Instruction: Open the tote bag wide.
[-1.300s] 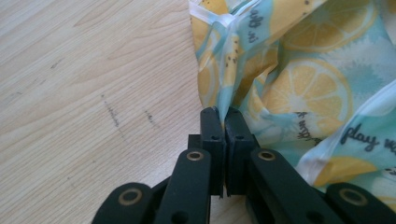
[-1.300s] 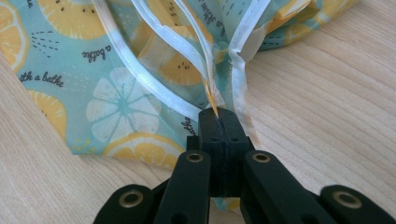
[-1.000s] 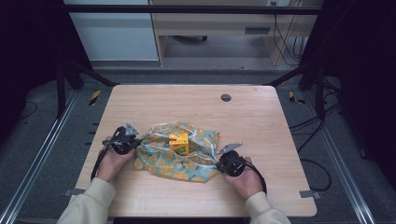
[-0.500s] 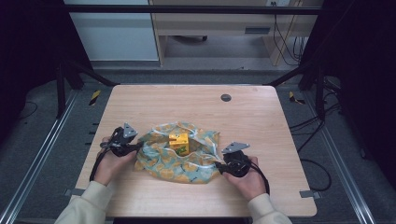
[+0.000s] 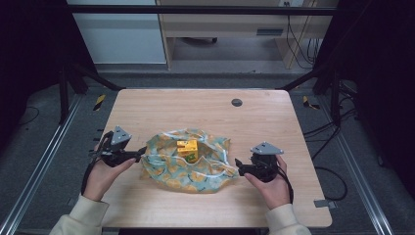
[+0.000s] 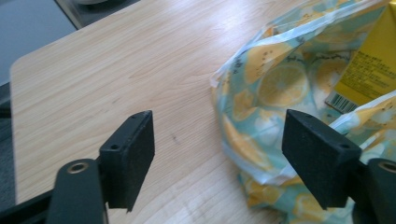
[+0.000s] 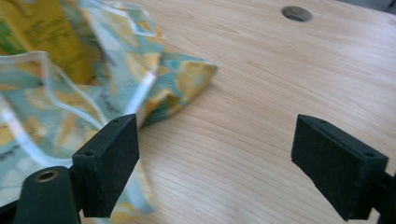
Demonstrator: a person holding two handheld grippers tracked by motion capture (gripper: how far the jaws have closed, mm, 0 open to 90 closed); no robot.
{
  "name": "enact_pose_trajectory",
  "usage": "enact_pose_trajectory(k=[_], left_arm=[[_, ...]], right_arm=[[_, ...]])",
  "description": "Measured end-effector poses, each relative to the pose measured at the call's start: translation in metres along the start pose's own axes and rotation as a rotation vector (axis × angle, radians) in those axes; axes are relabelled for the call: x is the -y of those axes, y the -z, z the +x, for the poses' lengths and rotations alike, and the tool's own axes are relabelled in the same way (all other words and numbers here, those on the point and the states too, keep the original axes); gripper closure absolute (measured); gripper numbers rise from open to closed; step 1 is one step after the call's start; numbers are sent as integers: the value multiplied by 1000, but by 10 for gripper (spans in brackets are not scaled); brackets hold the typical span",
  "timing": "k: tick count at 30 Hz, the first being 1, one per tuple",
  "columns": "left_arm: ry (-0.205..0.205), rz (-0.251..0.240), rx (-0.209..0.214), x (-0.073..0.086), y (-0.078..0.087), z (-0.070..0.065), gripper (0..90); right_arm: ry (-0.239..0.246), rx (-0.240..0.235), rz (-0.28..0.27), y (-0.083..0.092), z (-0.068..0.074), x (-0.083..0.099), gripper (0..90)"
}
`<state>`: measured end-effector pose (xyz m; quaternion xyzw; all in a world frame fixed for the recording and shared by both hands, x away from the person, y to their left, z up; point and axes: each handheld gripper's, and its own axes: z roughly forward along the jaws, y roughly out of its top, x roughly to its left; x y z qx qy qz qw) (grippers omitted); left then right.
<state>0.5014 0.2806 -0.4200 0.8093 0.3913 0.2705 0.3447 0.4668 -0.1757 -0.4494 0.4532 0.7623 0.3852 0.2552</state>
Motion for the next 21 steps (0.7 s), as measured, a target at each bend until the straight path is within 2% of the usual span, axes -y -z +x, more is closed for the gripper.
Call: enact_pose_trajectory(k=[3, 5, 9, 14, 16, 17, 21], left_arm=[[35, 9, -22, 9, 4, 10, 196], [54, 19, -33, 15, 5, 15, 140], [79, 56, -40, 34, 3, 22, 97], [87, 120, -36, 60, 3, 22, 70], [97, 128, -20, 68, 4, 19, 70], [92, 129, -9, 69, 6, 18, 67], [83, 92, -27, 66, 8, 15, 59]], right_arm=[[-38, 24, 9, 1, -10, 4, 136], [-71, 56, 18, 2, -21, 7, 102], [-90, 71, 34, 2, -30, 12, 71], [-116, 86, 66, 2, -44, 21, 71], [-127, 84, 66, 2, -45, 22, 72], [-131, 83, 70, 2, -46, 22, 75], [-119, 84, 84, 0, -43, 22, 91]])
